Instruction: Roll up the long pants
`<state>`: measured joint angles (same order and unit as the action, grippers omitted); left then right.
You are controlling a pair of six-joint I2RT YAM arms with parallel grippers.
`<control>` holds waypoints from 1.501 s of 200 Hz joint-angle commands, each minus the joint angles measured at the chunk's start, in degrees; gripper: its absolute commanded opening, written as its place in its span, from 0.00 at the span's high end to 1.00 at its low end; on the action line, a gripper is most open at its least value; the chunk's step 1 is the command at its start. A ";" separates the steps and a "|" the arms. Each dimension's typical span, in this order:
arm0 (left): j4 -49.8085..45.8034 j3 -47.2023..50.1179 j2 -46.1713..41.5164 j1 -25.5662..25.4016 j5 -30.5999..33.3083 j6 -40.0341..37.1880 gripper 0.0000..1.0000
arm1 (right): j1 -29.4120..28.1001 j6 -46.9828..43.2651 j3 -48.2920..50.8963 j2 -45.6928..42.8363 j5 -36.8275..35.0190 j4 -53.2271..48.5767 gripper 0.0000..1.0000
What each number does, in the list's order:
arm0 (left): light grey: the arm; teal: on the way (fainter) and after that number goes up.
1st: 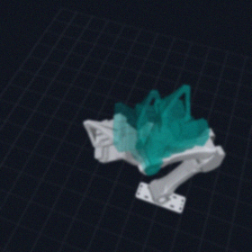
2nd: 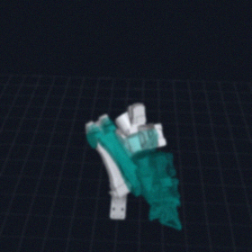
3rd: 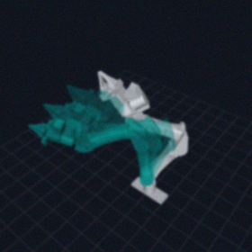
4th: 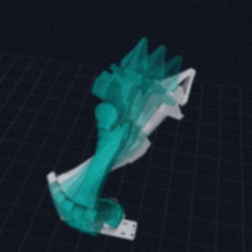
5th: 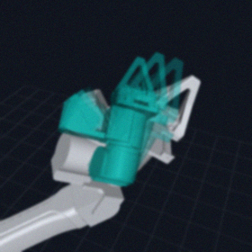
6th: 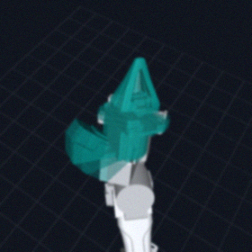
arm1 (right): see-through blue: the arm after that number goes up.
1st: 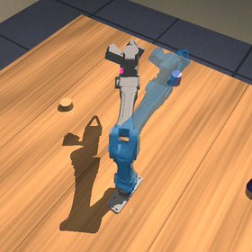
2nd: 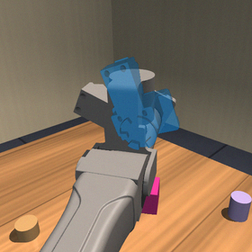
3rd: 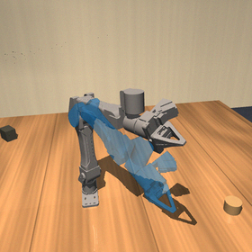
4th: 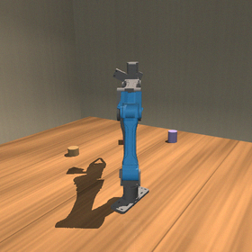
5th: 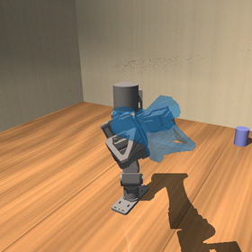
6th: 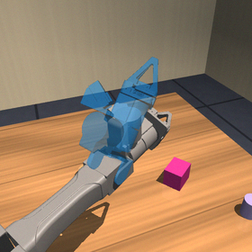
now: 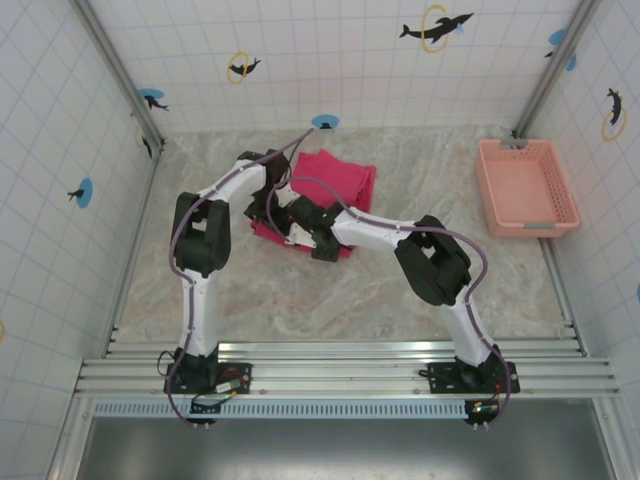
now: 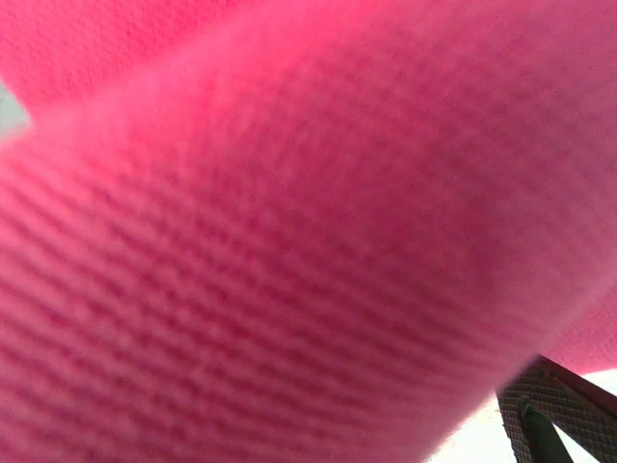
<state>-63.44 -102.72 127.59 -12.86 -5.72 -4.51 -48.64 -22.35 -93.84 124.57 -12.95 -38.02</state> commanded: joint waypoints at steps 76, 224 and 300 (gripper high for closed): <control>-5.74 -10.03 -5.32 6.60 -1.09 -0.12 0.03 | 2.90 3.30 -5.94 -2.31 41.65 -24.70 0.89; -10.60 -16.58 -3.57 5.41 1.27 -0.14 0.03 | 22.92 26.57 6.39 0.65 71.69 -15.84 0.89; -12.05 -17.09 -4.18 -0.90 0.68 1.66 0.03 | 24.53 39.19 20.91 -1.41 69.36 1.88 0.90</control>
<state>-73.28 -117.93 123.13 -11.29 -4.86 -4.21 -24.75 13.26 -75.85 123.04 63.18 -41.60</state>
